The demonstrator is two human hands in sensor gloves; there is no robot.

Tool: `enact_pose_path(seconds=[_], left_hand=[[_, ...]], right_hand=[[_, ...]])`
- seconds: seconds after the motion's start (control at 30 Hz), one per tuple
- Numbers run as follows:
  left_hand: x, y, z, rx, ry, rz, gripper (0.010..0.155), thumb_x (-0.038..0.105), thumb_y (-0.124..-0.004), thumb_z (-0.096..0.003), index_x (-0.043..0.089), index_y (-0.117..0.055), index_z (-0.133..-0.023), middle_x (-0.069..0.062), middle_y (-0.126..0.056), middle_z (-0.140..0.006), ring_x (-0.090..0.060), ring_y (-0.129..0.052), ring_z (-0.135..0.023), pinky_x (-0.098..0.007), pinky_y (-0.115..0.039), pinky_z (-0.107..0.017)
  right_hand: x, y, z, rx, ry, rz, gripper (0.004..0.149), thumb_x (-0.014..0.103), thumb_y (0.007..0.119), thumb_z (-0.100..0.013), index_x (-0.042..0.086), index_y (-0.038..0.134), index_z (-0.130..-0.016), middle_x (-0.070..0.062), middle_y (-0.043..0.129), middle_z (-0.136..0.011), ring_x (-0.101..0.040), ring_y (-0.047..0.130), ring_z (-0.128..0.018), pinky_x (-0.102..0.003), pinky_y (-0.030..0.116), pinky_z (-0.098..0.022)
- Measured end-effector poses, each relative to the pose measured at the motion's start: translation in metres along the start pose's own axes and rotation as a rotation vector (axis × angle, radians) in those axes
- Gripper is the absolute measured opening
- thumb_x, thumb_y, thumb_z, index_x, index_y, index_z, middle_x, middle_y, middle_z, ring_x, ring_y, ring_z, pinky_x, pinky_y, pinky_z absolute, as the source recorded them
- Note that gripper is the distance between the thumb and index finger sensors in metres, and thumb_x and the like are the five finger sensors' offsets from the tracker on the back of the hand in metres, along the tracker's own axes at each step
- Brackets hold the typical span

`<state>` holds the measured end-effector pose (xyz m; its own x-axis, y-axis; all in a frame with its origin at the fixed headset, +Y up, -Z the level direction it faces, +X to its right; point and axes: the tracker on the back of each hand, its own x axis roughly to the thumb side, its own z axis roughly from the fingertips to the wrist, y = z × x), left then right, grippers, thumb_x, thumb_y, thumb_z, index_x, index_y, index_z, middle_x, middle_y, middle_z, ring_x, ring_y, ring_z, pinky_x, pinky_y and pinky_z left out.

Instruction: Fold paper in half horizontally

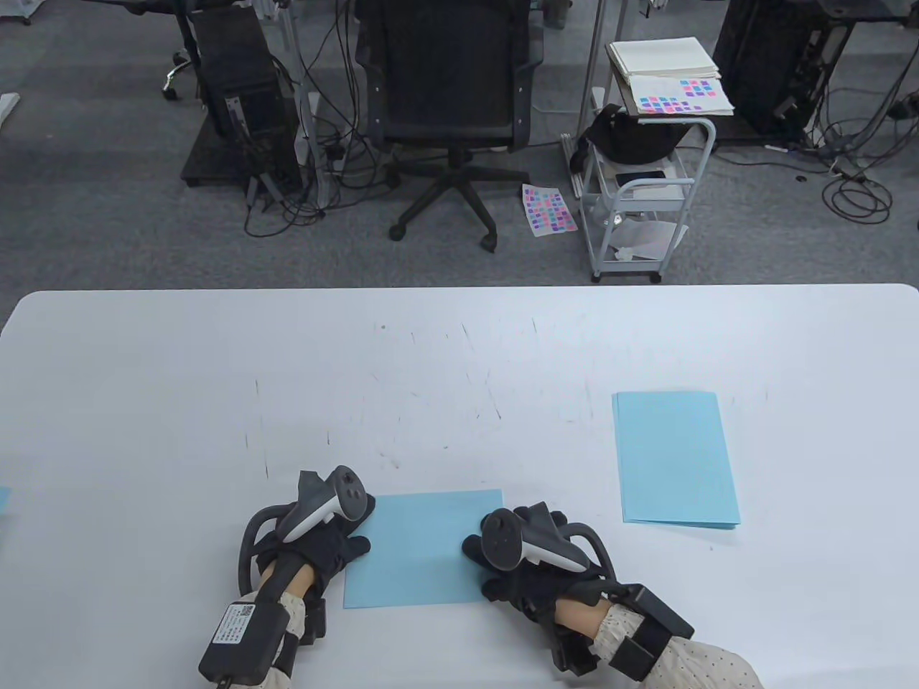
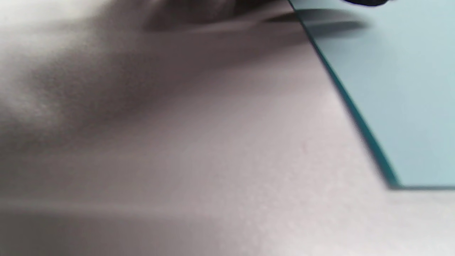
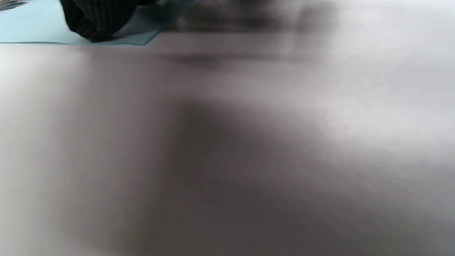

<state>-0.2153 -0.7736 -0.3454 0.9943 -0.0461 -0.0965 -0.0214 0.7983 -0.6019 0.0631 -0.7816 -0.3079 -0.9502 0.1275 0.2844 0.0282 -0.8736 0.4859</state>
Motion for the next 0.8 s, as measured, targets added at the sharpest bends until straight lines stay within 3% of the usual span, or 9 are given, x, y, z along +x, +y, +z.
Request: enact_pose_path(seconds=[0.2,0.47,0.67,0.8], left_hand=[[-0.006,0.004,0.008,0.048,-0.006,0.081,0.069,0.06,-0.063,-0.0379,0.063,-0.031,-0.099,0.033,-0.028,-0.115,-0.01,-0.028,-0.117,-0.049,-0.034,-0.09],[-0.004,0.011,0.047,0.39,-0.019,0.086,0.074,0.062,-0.064,-0.0365,0.064,-0.026,-0.1,0.026,-0.02,-0.118,-0.014,-0.019,-0.117,-0.054,-0.028,-0.089],[0.002,0.007,0.061,0.514,-0.017,0.039,0.078,0.064,-0.063,-0.0348,0.065,-0.018,-0.099,0.025,-0.009,-0.118,-0.017,-0.007,-0.116,-0.057,-0.02,-0.088],[0.002,0.004,0.065,0.543,-0.023,0.014,0.078,0.065,-0.063,-0.0343,0.065,-0.018,-0.099,0.025,-0.008,-0.118,-0.017,-0.006,-0.116,-0.057,-0.019,-0.088]], right_hand=[[0.0,0.0,0.0,-0.003,0.001,-0.005,0.066,0.048,0.068,-0.046,0.051,0.034,-0.102,0.017,0.018,-0.116,-0.031,0.011,-0.109,-0.065,0.012,-0.074],[-0.001,0.0,0.0,-0.003,0.0,-0.005,0.066,0.048,0.069,-0.046,0.051,0.034,-0.102,0.016,0.018,-0.116,-0.031,0.011,-0.109,-0.065,0.012,-0.074],[-0.001,-0.001,-0.001,0.003,-0.001,-0.011,0.066,0.047,0.069,-0.045,0.051,0.034,-0.102,0.017,0.018,-0.116,-0.032,0.01,-0.108,-0.065,0.011,-0.073],[0.0,-0.002,-0.001,0.004,-0.007,-0.016,0.066,0.047,0.07,-0.046,0.05,0.036,-0.102,0.016,0.019,-0.117,-0.033,0.011,-0.109,-0.065,0.01,-0.073]])
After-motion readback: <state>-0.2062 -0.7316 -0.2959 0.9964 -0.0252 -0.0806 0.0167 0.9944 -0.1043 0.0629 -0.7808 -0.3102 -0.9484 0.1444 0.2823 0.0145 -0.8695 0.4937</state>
